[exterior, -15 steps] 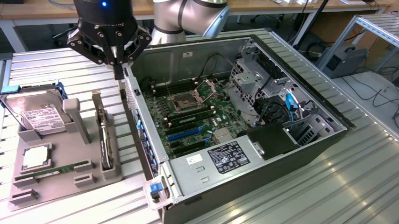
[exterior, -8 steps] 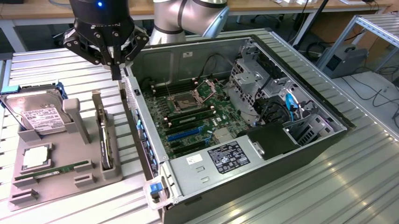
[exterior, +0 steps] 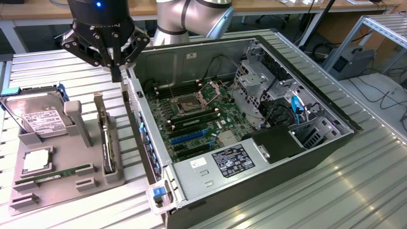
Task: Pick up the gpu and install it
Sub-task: 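Reach for the gpu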
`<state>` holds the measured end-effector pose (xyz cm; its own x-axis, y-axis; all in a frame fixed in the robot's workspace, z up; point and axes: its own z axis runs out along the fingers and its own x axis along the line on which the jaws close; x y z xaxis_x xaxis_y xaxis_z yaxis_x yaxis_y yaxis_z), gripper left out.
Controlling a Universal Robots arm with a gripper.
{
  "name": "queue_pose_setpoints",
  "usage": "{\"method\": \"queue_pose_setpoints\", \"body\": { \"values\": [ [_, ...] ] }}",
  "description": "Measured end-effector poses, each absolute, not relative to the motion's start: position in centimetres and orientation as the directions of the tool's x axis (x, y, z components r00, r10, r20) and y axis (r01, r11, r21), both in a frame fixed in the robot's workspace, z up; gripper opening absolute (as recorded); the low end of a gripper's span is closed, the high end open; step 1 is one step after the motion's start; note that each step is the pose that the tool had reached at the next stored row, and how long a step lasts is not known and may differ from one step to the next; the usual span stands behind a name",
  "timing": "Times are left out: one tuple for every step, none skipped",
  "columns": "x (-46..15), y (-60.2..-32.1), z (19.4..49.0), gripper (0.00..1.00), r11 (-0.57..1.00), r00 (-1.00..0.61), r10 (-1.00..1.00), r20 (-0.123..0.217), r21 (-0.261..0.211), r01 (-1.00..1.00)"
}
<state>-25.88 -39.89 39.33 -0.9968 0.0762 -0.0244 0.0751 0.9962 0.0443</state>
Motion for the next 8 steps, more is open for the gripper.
{"method": "queue_pose_setpoints", "body": {
  "values": [
    [-25.92,-39.89,39.33,0.11,0.996,-0.997,0.076,-0.024,0.044,0.075],
    [-25.97,-39.89,39.33,0.11,0.996,-0.997,0.076,-0.025,0.044,0.075],
    [-26.01,-39.89,39.33,0.11,0.996,-0.997,0.076,-0.025,0.044,0.075],
    [-26.07,-39.89,39.33,0.11,0.996,-0.997,0.076,-0.024,0.044,0.075],
    [-26.11,-39.89,39.33,0.11,0.996,-0.997,0.076,-0.024,0.044,0.075],
    [-26.15,-39.89,39.33,0.11,0.996,-0.997,0.076,-0.024,0.044,0.075],
    [-26.20,-39.89,39.33,0.11,0.996,-0.997,0.076,-0.024,0.044,0.075],
    [-26.23,-39.89,39.34,0.11,0.996,-0.997,0.076,-0.024,0.044,0.075]
  ]
}}
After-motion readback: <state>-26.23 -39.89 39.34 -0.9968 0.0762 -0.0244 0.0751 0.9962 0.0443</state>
